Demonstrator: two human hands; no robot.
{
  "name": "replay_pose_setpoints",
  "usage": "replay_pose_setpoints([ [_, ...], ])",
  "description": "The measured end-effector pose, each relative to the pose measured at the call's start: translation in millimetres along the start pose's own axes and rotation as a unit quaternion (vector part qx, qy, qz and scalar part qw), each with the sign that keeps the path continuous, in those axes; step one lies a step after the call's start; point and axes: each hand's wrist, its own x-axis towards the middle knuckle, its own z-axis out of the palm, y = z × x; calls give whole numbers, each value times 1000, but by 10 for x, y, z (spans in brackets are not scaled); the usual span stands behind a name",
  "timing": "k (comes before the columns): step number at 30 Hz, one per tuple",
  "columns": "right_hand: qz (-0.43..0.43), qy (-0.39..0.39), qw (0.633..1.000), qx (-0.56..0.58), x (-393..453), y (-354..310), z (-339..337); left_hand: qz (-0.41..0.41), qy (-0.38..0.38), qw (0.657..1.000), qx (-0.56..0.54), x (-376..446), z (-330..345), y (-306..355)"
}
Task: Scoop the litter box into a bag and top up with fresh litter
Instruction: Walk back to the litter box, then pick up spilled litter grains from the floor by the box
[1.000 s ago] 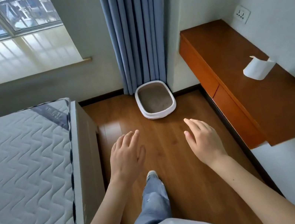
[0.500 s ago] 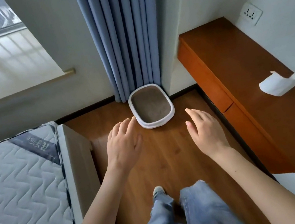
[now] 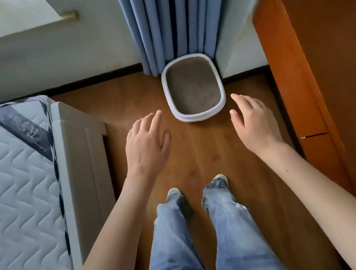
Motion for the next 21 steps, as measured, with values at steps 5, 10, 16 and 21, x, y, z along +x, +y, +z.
replay_pose_setpoints([
  [5,18,-14,1000,10,386,249,540,-6,-21,1000,-7,368,567,-172],
  [10,32,-18,999,2,657,551,1369,23,-34,999,-21,765,1395,-508],
  [16,0,-12,1000,-7,1058,1087,2889,84,-35,996,-1,1231,2857,-1047],
  [21,-20,-1,1000,-24,1438,1605,4105,116,-45,992,-6,1474,4155,-1529],
])
